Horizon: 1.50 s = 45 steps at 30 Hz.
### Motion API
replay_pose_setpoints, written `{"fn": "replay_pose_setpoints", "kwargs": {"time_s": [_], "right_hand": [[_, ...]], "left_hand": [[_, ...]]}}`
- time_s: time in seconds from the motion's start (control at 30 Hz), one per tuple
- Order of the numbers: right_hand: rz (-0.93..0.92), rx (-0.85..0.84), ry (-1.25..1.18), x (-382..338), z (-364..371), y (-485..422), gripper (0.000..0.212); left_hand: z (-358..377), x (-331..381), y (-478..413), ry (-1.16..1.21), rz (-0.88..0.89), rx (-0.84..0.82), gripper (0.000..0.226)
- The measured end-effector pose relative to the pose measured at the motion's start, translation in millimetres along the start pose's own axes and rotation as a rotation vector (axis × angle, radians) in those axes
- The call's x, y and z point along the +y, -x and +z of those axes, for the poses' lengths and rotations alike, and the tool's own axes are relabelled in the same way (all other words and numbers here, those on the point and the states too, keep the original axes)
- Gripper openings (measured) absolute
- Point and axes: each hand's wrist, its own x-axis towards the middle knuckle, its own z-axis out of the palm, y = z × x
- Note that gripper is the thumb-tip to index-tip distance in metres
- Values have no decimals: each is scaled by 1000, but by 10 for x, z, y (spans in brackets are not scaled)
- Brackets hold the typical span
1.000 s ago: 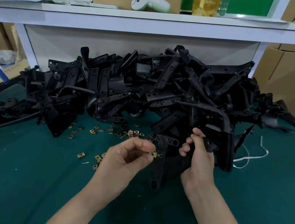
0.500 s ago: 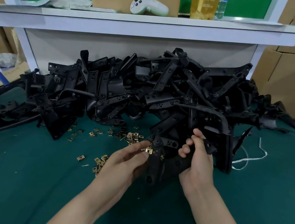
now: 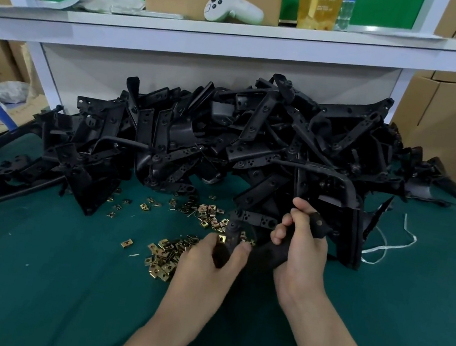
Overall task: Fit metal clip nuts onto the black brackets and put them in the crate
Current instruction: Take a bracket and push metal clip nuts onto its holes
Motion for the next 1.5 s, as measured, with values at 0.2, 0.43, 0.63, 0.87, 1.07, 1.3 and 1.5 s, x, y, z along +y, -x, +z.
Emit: {"fn": "replay_pose_setpoints", "kwargs": {"time_s": [0.2,0.43,0.63,0.87,1.07,1.3,1.5], "right_hand": [[-7,-8,-10,1,15,21,22],[-15,-15,-5,14,29,36,22],[-18,-18,25,1,41,56,22],[-16,-12,30,17,33,64,22],[-7,-10,19,33,23,52,23],[151,-23,-102,32,16,34,14],[326,-49,-258,30,-1,27,26]], "left_hand": [[53,-46,-8,-33,36,82,41],[25,-38,-19,-63,64,99,45],[20,-69,-14,-74,88,74,42],[14,-87,-1,-94,96,62,40],[7,-76,-1,-100,99,58,41],[16,-60,1,-93,118,76,40],[-85,-15,0,-68,139,26,55]]}}
